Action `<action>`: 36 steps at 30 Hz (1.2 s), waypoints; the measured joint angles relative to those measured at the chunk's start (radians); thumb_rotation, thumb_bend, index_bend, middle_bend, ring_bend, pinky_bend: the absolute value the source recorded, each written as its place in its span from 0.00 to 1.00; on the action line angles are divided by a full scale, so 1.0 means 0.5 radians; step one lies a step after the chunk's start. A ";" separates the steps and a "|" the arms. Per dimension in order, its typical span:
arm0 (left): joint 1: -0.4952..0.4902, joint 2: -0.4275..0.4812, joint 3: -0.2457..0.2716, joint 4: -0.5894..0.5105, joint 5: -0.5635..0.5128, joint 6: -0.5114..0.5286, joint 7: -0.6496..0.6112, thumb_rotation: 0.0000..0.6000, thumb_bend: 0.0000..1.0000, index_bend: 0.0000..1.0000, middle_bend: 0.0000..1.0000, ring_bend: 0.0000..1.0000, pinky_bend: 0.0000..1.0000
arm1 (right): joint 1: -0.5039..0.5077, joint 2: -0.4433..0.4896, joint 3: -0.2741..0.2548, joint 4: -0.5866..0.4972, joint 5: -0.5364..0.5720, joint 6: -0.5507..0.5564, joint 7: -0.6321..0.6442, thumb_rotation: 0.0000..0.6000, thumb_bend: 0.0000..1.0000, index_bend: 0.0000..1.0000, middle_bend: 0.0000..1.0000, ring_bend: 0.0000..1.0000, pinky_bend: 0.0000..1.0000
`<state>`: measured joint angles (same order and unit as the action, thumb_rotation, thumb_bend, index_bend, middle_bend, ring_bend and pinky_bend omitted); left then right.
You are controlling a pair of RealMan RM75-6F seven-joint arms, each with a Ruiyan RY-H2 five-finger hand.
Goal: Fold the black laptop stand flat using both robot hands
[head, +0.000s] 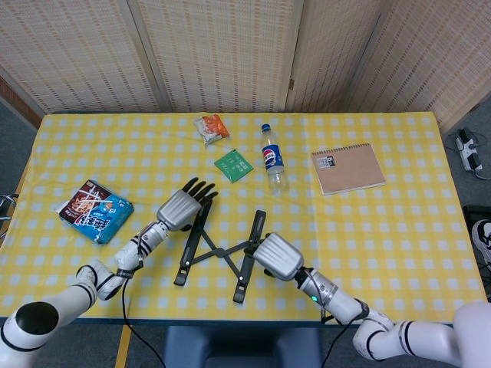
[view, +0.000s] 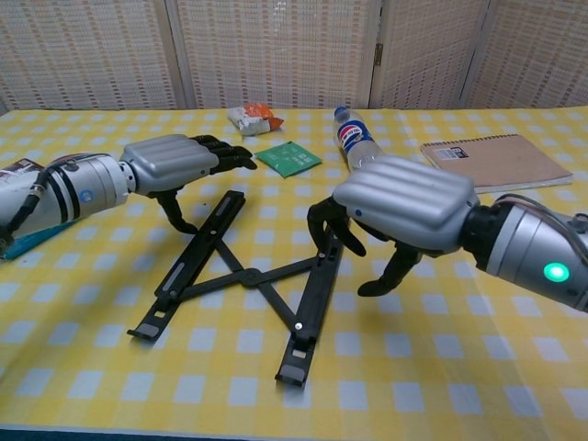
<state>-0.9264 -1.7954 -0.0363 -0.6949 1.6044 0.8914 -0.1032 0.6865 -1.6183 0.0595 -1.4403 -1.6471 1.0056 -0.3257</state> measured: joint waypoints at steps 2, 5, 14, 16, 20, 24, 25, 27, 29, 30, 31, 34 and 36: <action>-0.014 -0.032 0.010 0.052 0.011 0.008 -0.021 1.00 0.19 0.00 0.03 0.00 0.00 | 0.007 -0.028 -0.006 0.044 0.001 -0.002 0.011 1.00 0.07 0.49 0.67 0.73 0.71; -0.027 -0.064 0.025 0.101 0.021 0.017 -0.059 1.00 0.19 0.00 0.03 0.00 0.00 | 0.015 -0.061 -0.018 0.103 -0.001 0.001 0.023 1.00 0.07 0.49 0.67 0.73 0.71; -0.039 -0.105 0.054 0.168 0.020 0.036 -0.128 1.00 0.19 0.00 0.03 0.00 0.00 | 0.035 -0.118 -0.045 0.209 -0.001 0.002 0.054 1.00 0.07 0.49 0.68 0.73 0.71; -0.039 -0.107 0.056 0.169 0.015 0.036 -0.136 1.00 0.19 0.00 0.03 0.00 0.00 | 0.042 -0.140 -0.048 0.241 -0.004 0.002 0.055 1.00 0.07 0.49 0.68 0.74 0.71; -0.036 -0.108 0.063 0.172 0.008 0.038 -0.138 1.00 0.19 0.00 0.03 0.00 0.00 | 0.058 -0.199 -0.058 0.310 -0.016 0.002 0.069 1.00 0.07 0.49 0.68 0.74 0.71; -0.030 -0.108 0.063 0.165 -0.003 0.043 -0.141 1.00 0.19 0.00 0.03 0.00 0.00 | 0.078 -0.257 -0.067 0.390 -0.036 0.006 0.069 1.00 0.07 0.49 0.69 0.74 0.71; -0.029 -0.107 0.063 0.164 -0.004 0.044 -0.142 1.00 0.19 0.00 0.03 0.00 0.00 | 0.082 -0.271 -0.069 0.407 -0.039 0.006 0.071 1.00 0.07 0.49 0.69 0.74 0.71; -0.026 -0.105 0.065 0.159 -0.008 0.045 -0.144 1.00 0.19 0.00 0.03 0.00 0.00 | 0.092 -0.297 -0.074 0.439 -0.047 0.008 0.076 1.00 0.07 0.50 0.69 0.74 0.71; -0.023 -0.103 0.066 0.153 -0.014 0.043 -0.147 1.00 0.19 0.00 0.03 0.00 0.00 | 0.099 -0.315 -0.077 0.466 -0.057 0.013 0.076 1.00 0.07 0.50 0.69 0.75 0.71; -0.022 -0.101 0.066 0.150 -0.016 0.043 -0.147 1.00 0.19 0.00 0.03 0.00 0.00 | 0.104 -0.327 -0.079 0.485 -0.063 0.017 0.077 1.00 0.07 0.50 0.69 0.75 0.71; -0.020 -0.100 0.066 0.146 -0.020 0.041 -0.148 1.00 0.19 0.00 0.03 0.00 0.00 | 0.108 -0.338 -0.079 0.497 -0.065 0.019 0.079 1.00 0.07 0.50 0.69 0.75 0.71; -0.017 -0.095 0.062 0.128 -0.032 0.037 -0.158 1.00 0.19 0.00 0.03 0.00 0.00 | 0.121 -0.363 -0.079 0.531 -0.071 0.027 0.087 1.00 0.07 0.50 0.69 0.75 0.71; -0.014 -0.090 0.060 0.116 -0.039 0.035 -0.161 1.00 0.19 0.00 0.03 0.00 0.00 | 0.128 -0.377 -0.081 0.552 -0.076 0.029 0.090 1.00 0.07 0.50 0.69 0.75 0.71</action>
<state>-0.9333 -1.8405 -0.0063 -0.6370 1.5849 0.9090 -0.1839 0.7505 -1.8070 0.0190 -1.1642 -1.6853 1.0203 -0.2806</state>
